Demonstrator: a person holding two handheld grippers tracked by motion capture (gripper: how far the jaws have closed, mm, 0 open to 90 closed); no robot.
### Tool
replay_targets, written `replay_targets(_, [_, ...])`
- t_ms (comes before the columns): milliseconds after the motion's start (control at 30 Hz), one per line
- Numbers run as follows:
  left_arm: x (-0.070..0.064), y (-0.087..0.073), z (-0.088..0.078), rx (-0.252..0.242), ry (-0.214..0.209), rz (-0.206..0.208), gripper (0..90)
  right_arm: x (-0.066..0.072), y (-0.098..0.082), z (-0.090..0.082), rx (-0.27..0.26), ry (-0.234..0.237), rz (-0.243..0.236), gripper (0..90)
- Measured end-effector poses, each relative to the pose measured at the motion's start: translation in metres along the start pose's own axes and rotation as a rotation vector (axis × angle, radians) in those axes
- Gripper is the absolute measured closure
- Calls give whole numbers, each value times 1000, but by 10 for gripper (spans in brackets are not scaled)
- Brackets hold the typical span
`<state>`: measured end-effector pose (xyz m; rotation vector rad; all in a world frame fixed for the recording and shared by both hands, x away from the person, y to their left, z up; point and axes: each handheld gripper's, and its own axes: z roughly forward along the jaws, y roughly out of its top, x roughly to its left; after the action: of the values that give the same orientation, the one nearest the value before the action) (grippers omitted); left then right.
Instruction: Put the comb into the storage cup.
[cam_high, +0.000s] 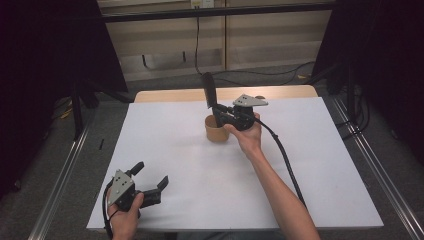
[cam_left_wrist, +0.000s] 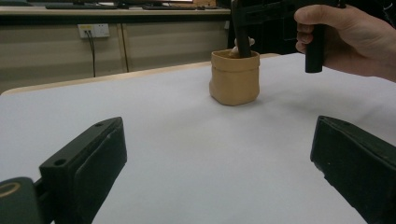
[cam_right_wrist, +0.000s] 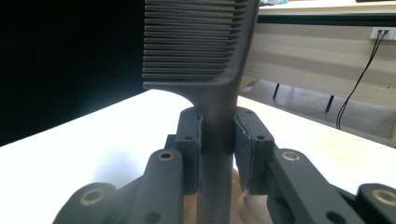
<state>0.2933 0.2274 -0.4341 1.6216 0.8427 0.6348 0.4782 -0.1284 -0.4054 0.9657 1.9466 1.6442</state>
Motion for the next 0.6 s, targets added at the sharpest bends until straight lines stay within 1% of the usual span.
replay_targets(67, [0,0,-1,1,3,6,37,0,-2,-1,-2,1,1,728])
replay_targets(200, [-1,0,0,-3,4,-8,37,0,-5,-1,8,-2,4,728])
replay_targets(333, [0,0,0,0,1,-2,38,1,-6,-1,12,1,2,728])
replay_targets(600, [0,0,0,1,-1,-2,37,3,-10,5,29,1,-12,727])
